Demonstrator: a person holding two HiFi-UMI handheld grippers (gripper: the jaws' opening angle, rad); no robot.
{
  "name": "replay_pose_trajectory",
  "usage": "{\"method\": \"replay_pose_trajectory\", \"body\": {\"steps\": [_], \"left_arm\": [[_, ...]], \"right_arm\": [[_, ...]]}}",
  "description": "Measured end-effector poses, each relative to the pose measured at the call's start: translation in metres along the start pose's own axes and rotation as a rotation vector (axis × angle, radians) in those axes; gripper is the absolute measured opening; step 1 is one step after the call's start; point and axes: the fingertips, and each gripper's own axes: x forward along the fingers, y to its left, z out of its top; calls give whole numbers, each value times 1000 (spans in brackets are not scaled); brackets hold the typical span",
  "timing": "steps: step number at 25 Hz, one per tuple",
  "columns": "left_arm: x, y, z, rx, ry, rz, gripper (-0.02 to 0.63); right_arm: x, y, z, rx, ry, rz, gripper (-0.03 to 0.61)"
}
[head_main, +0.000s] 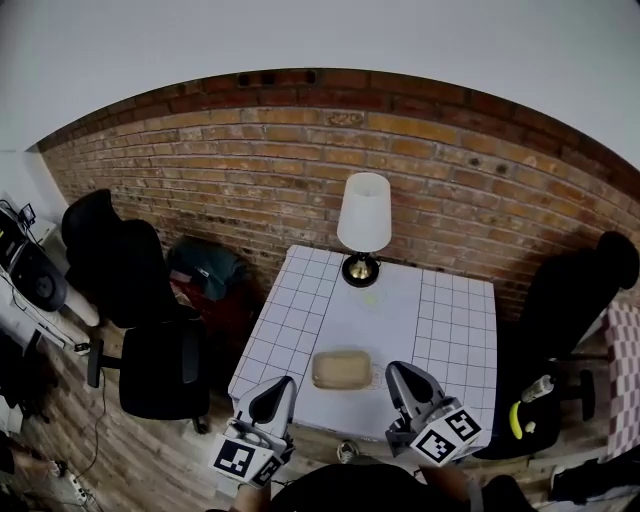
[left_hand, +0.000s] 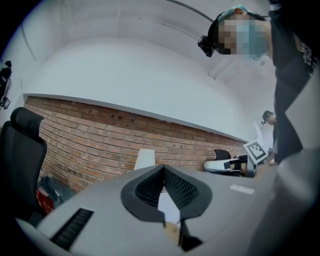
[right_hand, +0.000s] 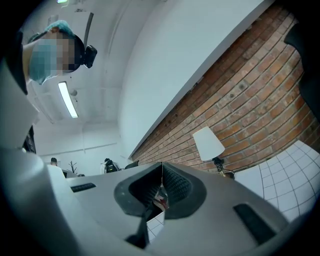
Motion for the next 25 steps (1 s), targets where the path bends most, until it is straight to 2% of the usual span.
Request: {"method": "replay_pose_trajectory", "body": {"steps": [9,14,25], "left_arm": [[43,10,-22,-16,52,7,9],[67,15,-30,-47,69,-44,9],[100,47,-45,-65,152,-211,9]], "right_arm": [[10,-42,1,31,6,-19,5],[11,-50,1,27,-22,-53,5],[21,-65,-23,32,-46,-265,5]]}}
